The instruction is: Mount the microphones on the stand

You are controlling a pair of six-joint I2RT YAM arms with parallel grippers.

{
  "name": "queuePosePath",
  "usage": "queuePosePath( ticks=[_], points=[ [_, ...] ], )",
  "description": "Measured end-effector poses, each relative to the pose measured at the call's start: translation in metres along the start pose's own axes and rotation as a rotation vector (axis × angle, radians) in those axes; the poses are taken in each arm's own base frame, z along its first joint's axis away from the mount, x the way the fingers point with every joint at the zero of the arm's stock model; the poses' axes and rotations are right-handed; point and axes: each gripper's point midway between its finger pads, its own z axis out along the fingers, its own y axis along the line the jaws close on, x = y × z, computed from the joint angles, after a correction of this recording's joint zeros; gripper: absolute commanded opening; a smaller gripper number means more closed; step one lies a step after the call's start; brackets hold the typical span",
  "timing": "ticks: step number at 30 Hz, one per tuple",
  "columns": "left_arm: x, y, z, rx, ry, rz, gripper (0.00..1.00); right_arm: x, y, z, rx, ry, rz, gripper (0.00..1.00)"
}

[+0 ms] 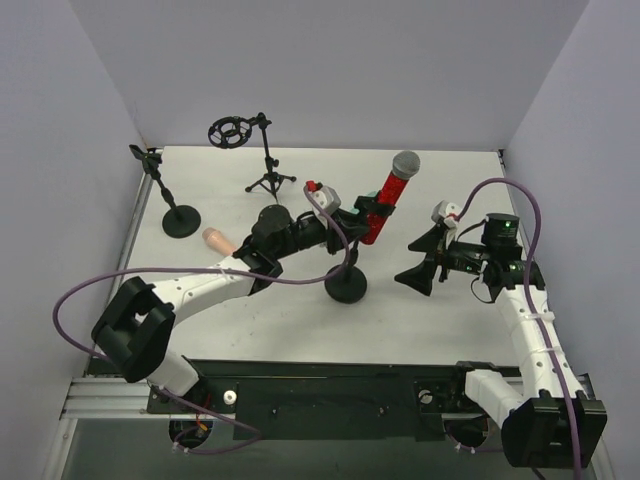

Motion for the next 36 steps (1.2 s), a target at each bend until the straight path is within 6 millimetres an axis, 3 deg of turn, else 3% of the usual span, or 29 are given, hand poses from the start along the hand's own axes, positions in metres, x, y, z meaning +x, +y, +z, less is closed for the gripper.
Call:
queuePosePath(
  ticks=[4,10,19,25,28,30,32,34,36],
  points=[
    [-0.018,0.012,0.033,0.004,-0.032,0.000,0.00,-0.010,-0.020,-0.012,0.061,0.002,0.073,0.99],
    [-0.028,0.038,0.094,0.003,-0.074,0.002,0.00,-0.025,-0.042,-0.031,0.187,0.009,0.127,0.99],
    [-0.020,0.093,0.206,-0.013,-0.170,0.019,0.00,-0.026,-0.078,-0.063,0.415,-0.031,0.285,0.98],
    [0.010,0.117,0.229,-0.070,-0.188,0.027,0.00,-0.027,-0.088,-0.074,0.470,-0.056,0.322,0.98],
    [0.010,0.118,0.231,-0.078,-0.206,0.044,0.00,-0.028,-0.089,-0.076,0.476,-0.063,0.330,0.98],
    [0.010,0.118,0.231,-0.078,-0.205,0.053,0.06,-0.029,-0.089,-0.076,0.477,-0.066,0.333,0.98],
    [0.013,0.117,0.231,-0.072,-0.199,0.061,0.21,-0.029,-0.089,-0.076,0.477,-0.068,0.335,0.98],
    [0.015,0.116,0.231,-0.068,-0.197,0.065,0.47,-0.030,-0.090,-0.076,0.478,-0.070,0.334,0.98],
    [0.015,0.113,0.231,-0.058,-0.201,0.076,0.60,-0.030,-0.090,-0.076,0.478,-0.073,0.335,0.98]
  ],
)
